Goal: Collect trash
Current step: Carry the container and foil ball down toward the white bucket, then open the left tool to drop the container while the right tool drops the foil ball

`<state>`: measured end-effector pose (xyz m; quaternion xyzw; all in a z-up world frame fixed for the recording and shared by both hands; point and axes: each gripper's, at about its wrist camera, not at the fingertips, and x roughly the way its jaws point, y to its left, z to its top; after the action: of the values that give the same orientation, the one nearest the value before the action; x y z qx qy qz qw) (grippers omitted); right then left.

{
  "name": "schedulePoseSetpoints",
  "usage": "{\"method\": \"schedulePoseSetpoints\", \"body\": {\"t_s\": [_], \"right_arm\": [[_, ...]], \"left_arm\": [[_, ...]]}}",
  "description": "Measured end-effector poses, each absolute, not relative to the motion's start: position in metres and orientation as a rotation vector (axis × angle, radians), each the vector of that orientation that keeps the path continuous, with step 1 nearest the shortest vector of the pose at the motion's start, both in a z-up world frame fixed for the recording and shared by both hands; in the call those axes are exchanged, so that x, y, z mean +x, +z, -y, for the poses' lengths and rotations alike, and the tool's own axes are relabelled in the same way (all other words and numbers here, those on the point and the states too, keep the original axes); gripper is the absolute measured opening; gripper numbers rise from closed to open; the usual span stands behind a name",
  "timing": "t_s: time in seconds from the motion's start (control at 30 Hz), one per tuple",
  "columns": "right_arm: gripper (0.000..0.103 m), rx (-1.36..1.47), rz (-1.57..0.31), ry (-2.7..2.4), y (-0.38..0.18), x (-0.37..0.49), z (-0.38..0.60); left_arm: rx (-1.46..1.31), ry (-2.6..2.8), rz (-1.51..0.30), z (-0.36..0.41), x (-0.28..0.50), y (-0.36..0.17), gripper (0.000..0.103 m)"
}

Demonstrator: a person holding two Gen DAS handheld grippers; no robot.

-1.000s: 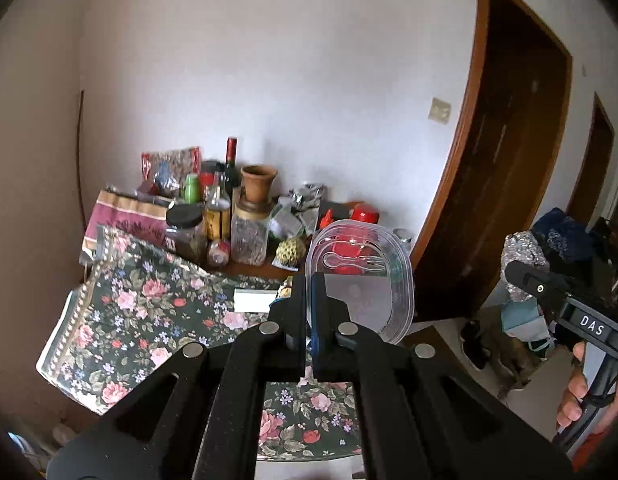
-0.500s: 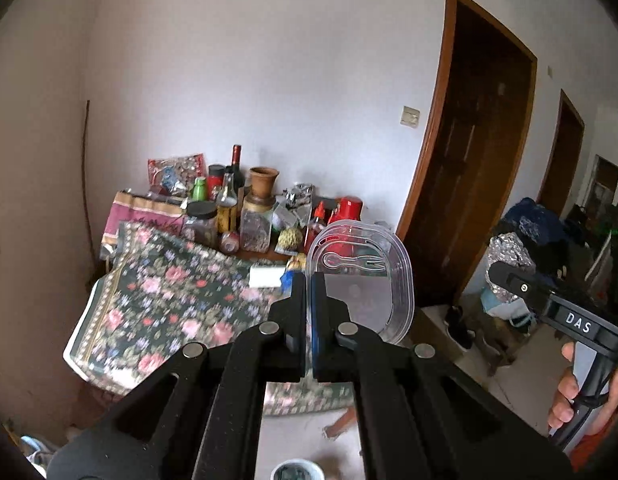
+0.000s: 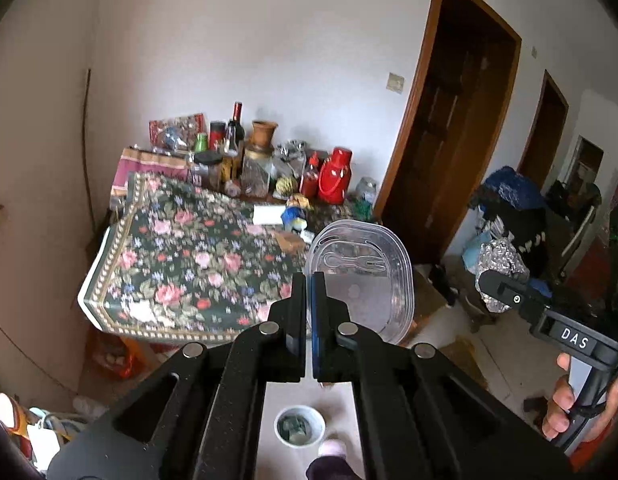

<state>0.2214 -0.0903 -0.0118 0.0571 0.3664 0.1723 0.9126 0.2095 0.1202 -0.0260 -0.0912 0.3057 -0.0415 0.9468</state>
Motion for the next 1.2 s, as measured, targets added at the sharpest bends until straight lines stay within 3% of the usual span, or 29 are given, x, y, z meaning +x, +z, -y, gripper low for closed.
{"method": "schedulePoseSetpoints", "body": {"t_s": [0.27,0.53,1.2], "right_arm": [[0.056,0.105,-0.861,0.343,-0.049,0.213,0.097],[0.056,0.057,-1.039,0.375,-0.134,0.226,0.105],[0.056,-0.019,-1.39,0.364,-0.439,0.252,0.117]], "left_arm": [[-0.202,-0.095,-0.731,-0.111,0.212,-0.067,0.0],[-0.192,-0.083,-0.86,-0.087,0.231,-0.134,0.0],[-0.289,0.074,-1.285,-0.063,0.255,-0.466,0.0]]}}
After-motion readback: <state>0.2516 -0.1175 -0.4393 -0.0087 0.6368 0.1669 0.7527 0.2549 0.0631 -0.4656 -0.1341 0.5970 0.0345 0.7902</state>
